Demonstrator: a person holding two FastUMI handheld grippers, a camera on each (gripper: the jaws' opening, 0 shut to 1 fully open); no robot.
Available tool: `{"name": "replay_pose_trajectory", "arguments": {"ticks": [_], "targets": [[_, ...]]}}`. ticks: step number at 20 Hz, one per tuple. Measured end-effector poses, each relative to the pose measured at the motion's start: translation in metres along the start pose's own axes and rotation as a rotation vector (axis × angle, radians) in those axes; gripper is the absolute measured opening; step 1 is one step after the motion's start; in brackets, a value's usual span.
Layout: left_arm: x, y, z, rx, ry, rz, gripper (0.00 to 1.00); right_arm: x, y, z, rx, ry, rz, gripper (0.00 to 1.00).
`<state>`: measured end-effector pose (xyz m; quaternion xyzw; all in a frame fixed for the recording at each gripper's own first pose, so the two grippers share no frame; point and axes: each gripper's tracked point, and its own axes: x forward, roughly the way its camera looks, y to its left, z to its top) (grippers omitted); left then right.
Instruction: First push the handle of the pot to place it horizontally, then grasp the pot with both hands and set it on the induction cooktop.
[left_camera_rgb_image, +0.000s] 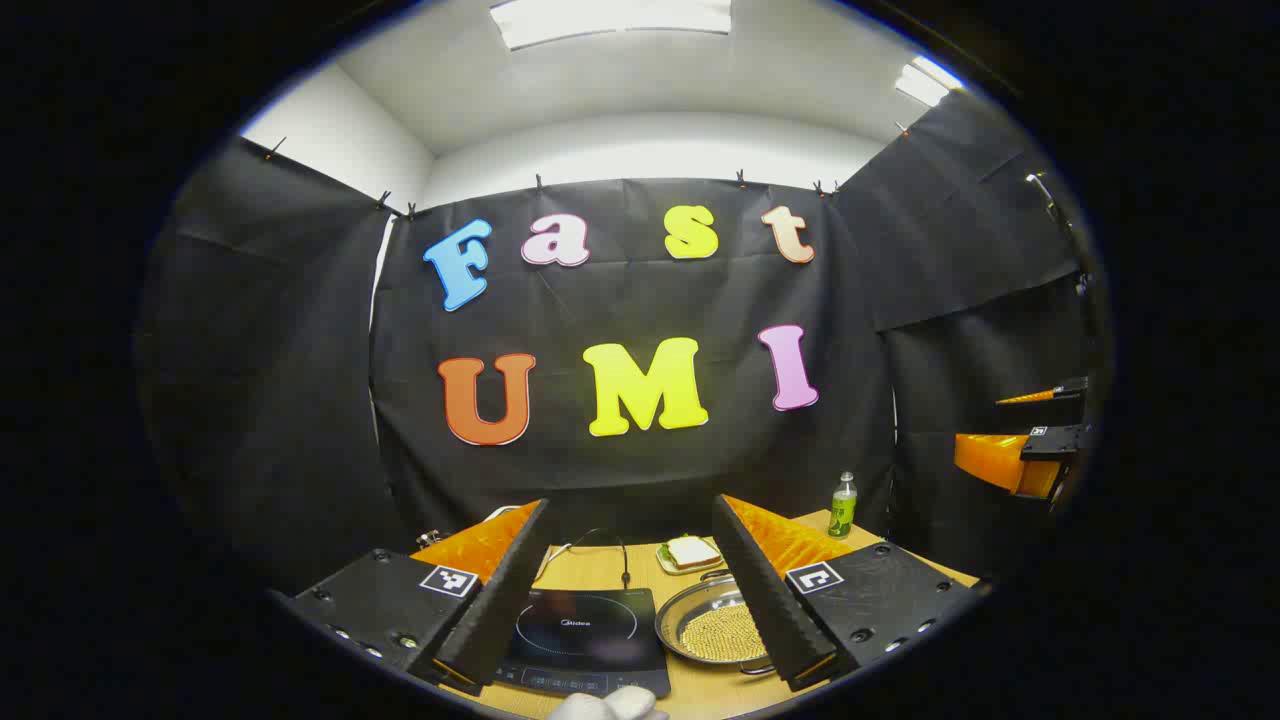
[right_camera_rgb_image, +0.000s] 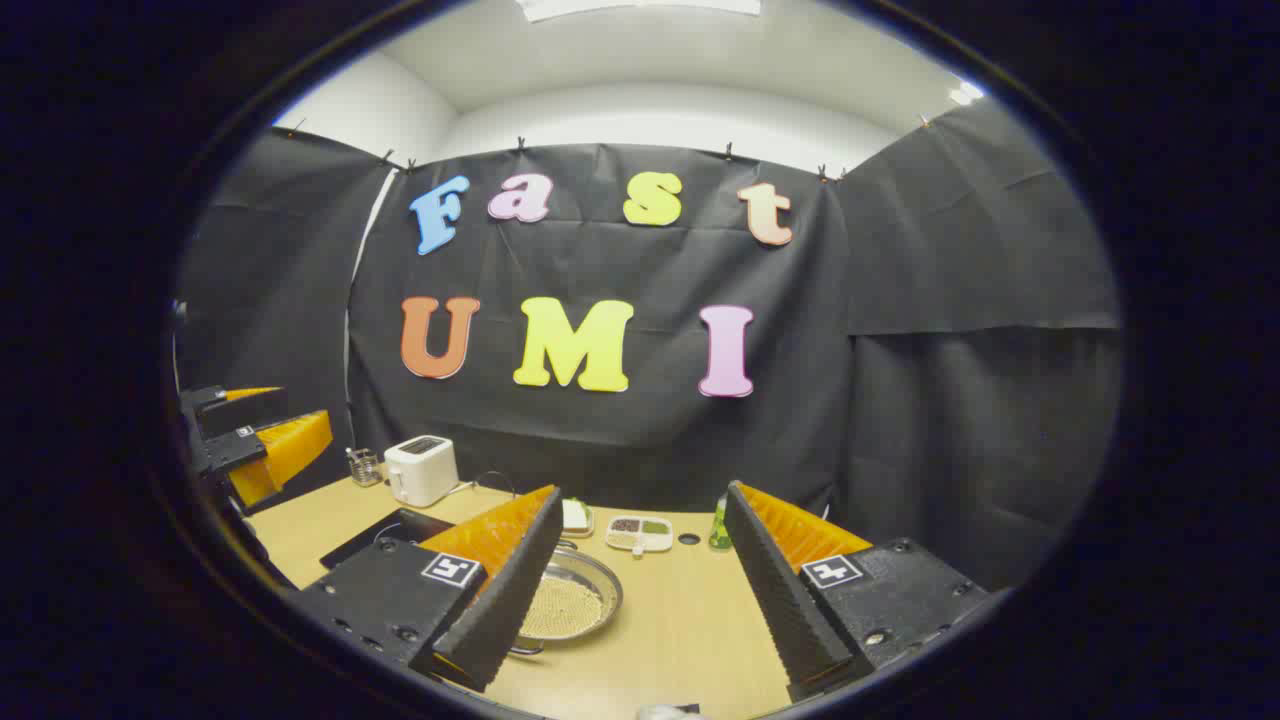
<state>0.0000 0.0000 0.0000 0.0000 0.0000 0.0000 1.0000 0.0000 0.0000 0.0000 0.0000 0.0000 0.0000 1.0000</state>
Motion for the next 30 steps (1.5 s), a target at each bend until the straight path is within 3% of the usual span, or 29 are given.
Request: {"name": "replay_pose_trajectory", "arguments": {"ticks": [20, 30], "targets": [[-0.01, 0.037, -0.017, 0.008, 0.03, 0.067, 0.96, 0.014, 0.028, -0.017, 0.022, 0.059, 0.036, 1.0], [-0.012, 0.041, -0.027, 0.001, 0.04, 0.089, 0.96, 0.038, 0.06, -0.033, -0.026, 0.109, 0.124, 1.0]]}}
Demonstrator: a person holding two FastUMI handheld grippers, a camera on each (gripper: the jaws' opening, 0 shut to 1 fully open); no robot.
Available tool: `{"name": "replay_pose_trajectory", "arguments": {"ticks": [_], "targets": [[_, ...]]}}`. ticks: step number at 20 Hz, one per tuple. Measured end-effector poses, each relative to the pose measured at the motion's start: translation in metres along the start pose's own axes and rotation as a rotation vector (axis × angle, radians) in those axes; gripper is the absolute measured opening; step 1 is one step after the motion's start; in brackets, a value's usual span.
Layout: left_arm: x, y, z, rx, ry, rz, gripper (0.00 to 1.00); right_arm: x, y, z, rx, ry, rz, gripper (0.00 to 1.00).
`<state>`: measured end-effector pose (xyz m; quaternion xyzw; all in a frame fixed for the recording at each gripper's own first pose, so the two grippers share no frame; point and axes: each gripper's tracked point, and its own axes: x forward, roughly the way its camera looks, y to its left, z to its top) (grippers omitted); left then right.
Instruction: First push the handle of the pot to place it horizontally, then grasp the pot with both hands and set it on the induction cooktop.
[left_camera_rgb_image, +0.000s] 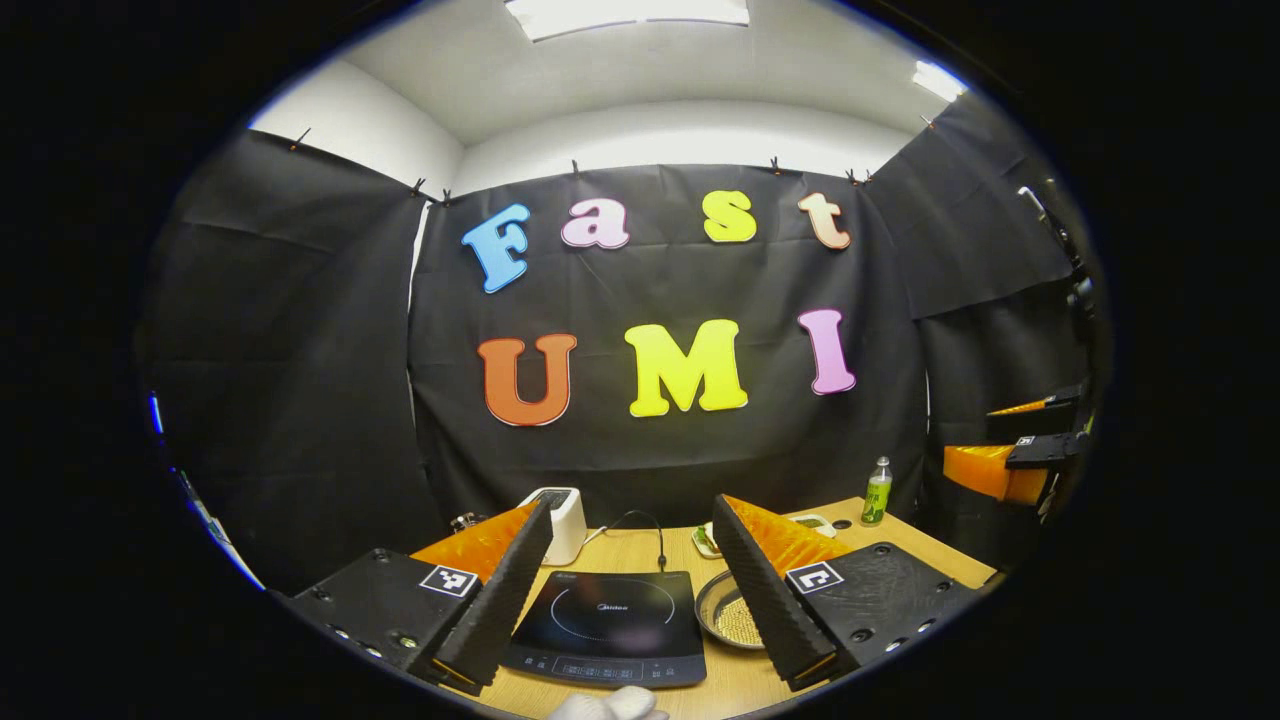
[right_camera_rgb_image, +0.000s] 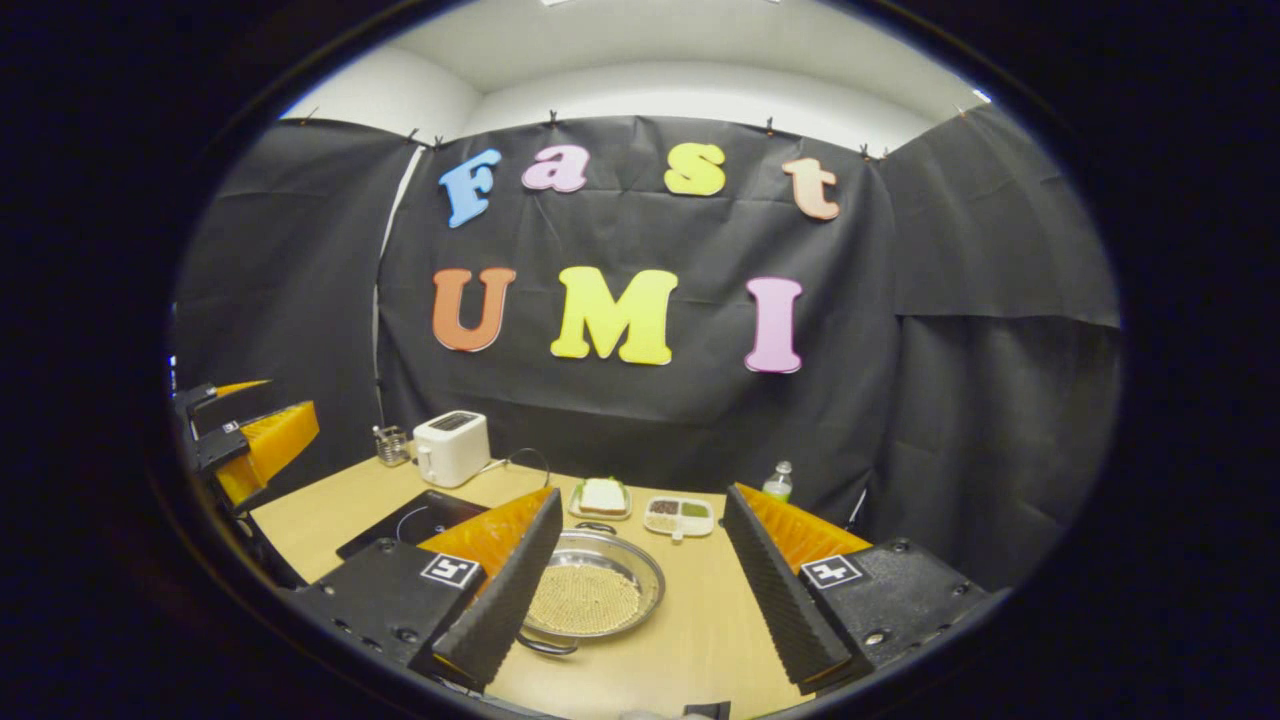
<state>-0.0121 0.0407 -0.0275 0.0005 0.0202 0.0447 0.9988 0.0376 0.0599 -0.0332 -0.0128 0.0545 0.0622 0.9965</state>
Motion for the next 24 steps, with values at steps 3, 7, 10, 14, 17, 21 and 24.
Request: {"name": "replay_pose_trajectory", "arguments": {"ticks": [3, 7, 10, 14, 17, 21, 24], "targets": [[-0.001, 0.003, -0.006, -0.005, 0.004, 0.006, 0.96, 0.015, 0.022, -0.01, -0.031, 0.038, 0.06, 1.0], [-0.004, 0.012, -0.018, -0.001, 0.012, 0.031, 0.96, 0.035, 0.058, -0.033, -0.05, 0.117, 0.144, 0.96], [-0.006, 0.021, -0.029, -0.001, 0.028, 0.055, 0.96, 0.049, 0.084, -0.058, -0.028, 0.209, 0.21, 0.76], [-0.008, 0.036, -0.043, 0.004, 0.043, 0.088, 0.96, 0.065, 0.119, -0.103, 0.001, 0.371, 0.297, 0.48], [-0.008, 0.046, -0.051, -0.001, 0.051, 0.113, 0.96, 0.071, 0.135, -0.144, 0.01, 0.491, 0.332, 0.3], [-0.012, 0.057, -0.064, -0.011, 0.067, 0.139, 0.96, 0.07, 0.158, -0.206, 0.01, 0.664, 0.378, 0.1], [-0.012, 0.062, -0.074, -0.013, 0.083, 0.154, 0.96, 0.067, 0.163, -0.239, -0.019, 0.744, 0.382, 0.05]]}}
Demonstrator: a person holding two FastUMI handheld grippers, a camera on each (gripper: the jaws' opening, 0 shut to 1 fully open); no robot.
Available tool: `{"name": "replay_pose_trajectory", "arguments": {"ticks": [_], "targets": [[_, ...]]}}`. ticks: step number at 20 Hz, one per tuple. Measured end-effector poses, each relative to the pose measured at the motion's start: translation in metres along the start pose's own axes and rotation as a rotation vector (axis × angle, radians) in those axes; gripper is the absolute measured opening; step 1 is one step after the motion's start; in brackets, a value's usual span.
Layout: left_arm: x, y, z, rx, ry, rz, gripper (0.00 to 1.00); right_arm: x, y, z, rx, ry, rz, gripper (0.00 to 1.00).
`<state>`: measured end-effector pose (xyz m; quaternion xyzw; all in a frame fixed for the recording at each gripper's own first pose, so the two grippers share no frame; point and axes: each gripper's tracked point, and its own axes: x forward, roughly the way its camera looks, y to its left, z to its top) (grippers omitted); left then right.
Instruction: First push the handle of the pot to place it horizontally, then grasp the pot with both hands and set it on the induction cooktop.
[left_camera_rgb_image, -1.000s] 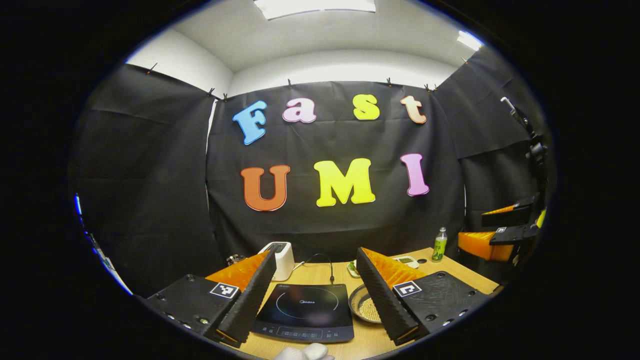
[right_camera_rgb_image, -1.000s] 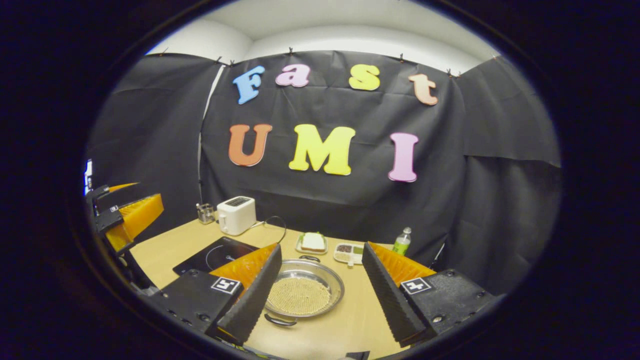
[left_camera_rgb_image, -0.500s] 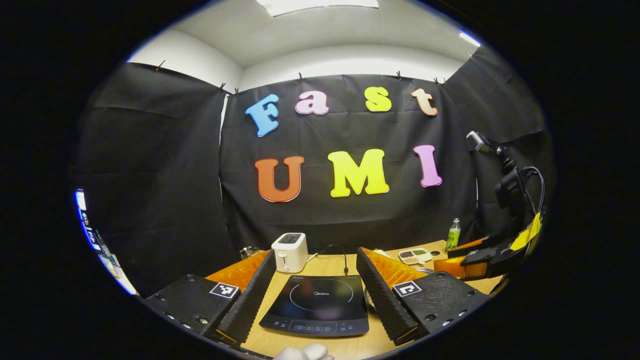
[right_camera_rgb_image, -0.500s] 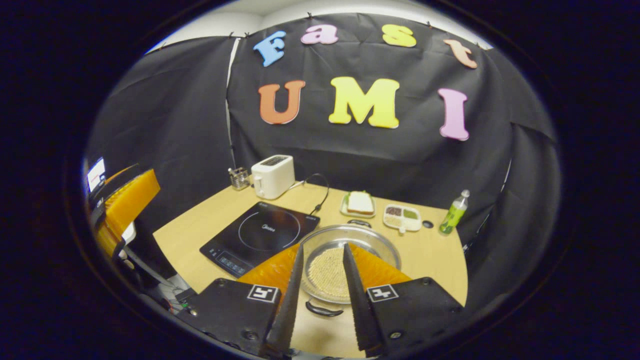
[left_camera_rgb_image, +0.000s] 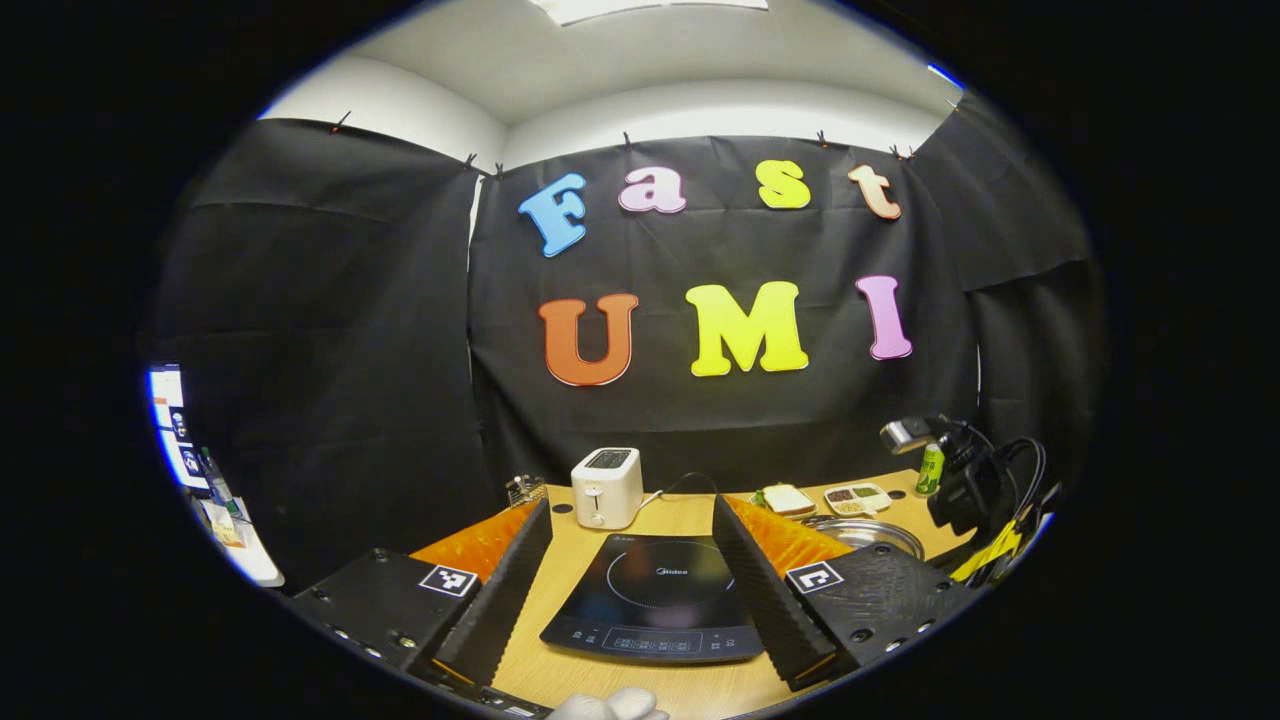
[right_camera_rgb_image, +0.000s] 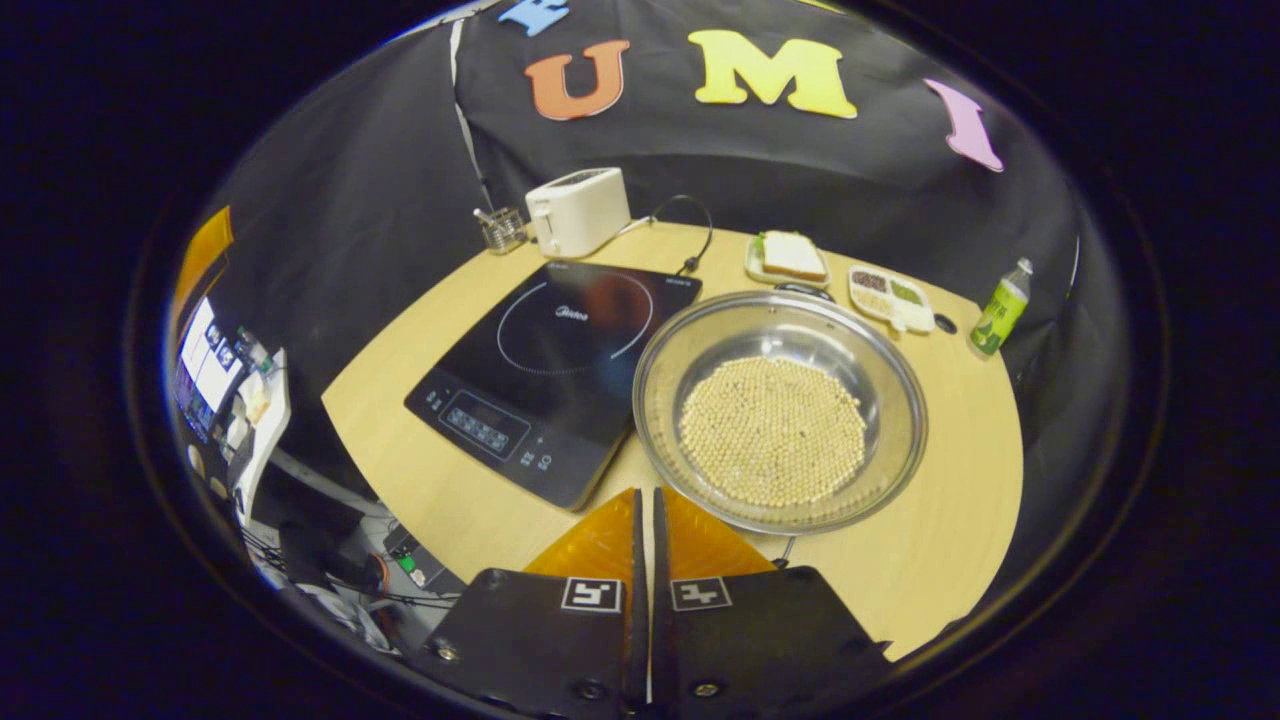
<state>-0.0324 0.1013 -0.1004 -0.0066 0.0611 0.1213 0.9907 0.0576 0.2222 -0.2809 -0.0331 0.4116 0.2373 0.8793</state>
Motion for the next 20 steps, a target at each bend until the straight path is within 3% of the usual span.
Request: {"name": "replay_pose_trajectory", "arguments": {"ticks": [5, 6, 8, 20], "targets": [[0.005, 0.001, -0.006, -0.007, 0.017, 0.005, 0.96, 0.027, -0.002, -0.031, 0.009, 0.102, -0.012, 0.0], [0.004, 0.001, -0.007, -0.007, 0.02, 0.003, 0.96, 0.031, -0.004, -0.033, 0.022, 0.11, -0.017, 0.04], [0.003, -0.001, -0.008, -0.005, 0.02, -0.003, 0.96, 0.038, -0.009, -0.036, 0.018, 0.119, -0.024, 0.0], [0.01, -0.015, -0.006, -0.014, 0.021, -0.04, 0.96, 0.037, -0.032, -0.051, 0.086, 0.125, -0.058, 0.01]]}}
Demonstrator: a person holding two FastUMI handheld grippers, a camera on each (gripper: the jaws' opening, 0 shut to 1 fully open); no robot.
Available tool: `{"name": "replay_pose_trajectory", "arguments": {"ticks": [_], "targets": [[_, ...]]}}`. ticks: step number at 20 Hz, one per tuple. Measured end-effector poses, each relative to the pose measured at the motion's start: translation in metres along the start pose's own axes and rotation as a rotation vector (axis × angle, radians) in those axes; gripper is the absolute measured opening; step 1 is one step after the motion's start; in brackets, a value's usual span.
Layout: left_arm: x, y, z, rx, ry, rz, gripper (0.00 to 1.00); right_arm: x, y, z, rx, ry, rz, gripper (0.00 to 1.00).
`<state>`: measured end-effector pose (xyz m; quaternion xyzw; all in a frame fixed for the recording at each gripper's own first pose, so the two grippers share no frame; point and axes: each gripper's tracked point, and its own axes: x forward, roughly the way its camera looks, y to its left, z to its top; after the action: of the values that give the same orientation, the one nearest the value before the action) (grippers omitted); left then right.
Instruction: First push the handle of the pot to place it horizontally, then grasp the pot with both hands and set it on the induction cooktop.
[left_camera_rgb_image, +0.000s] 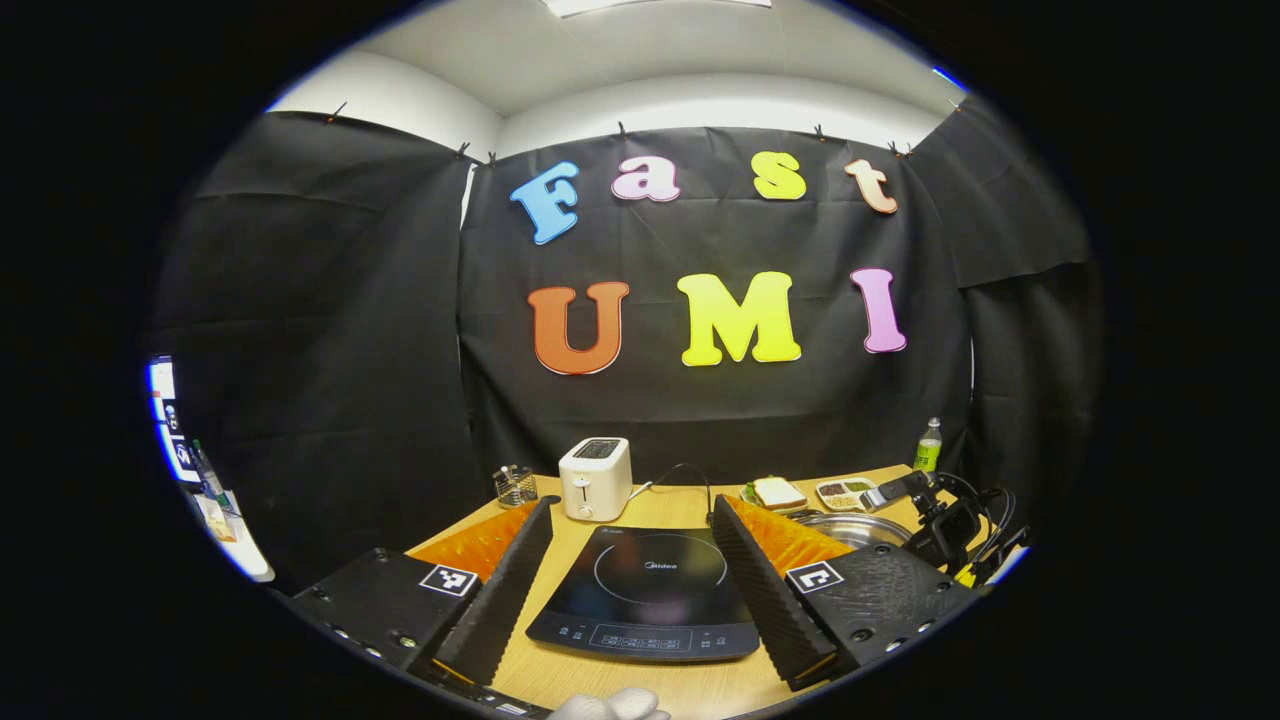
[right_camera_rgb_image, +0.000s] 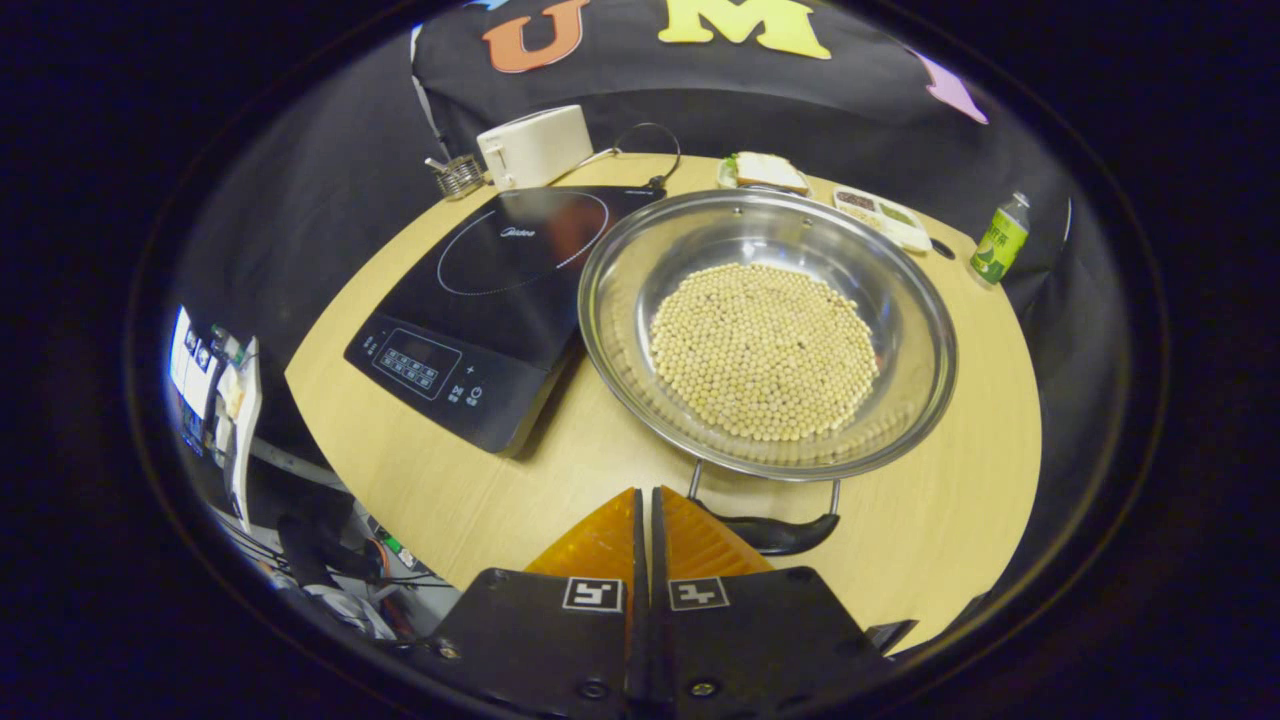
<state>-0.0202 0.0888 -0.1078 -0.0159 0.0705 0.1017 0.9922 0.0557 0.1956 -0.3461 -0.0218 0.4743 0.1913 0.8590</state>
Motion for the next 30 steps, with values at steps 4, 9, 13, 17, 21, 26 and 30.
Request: {"name": "replay_pose_trajectory", "arguments": {"ticks": [4, 9, 13, 17, 21, 26, 30], "targets": [[0.003, -0.008, 0.001, -0.004, -0.003, -0.024, 0.96, -0.003, -0.02, -0.004, 0.054, -0.005, -0.024, 0.03], [0.01, -0.015, 0.003, -0.016, -0.008, -0.049, 0.96, -0.008, -0.045, -0.009, 0.1, -0.007, -0.065, 0.01], [0.01, -0.018, 0.002, -0.01, -0.005, -0.07, 0.96, -0.01, -0.073, -0.007, 0.13, -0.012, -0.107, 0.0], [0.009, -0.019, 0.002, -0.007, -0.001, -0.08, 0.96, -0.013, -0.099, -0.006, 0.166, -0.017, -0.149, 0.0], [0.009, -0.018, 0.001, 0.011, 0.01, -0.08, 0.96, -0.013, -0.12, -0.001, 0.184, -0.027, -0.171, 0.0], [0.012, -0.018, -0.001, 0.023, 0.03, -0.048, 0.96, -0.009, -0.15, 0.003, 0.142, -0.012, -0.178, 0.01], [0.016, -0.023, -0.001, 0.018, 0.039, -0.019, 0.96, -0.008, -0.178, 0.013, 0.128, -0.008, -0.196, 0.01]]}}
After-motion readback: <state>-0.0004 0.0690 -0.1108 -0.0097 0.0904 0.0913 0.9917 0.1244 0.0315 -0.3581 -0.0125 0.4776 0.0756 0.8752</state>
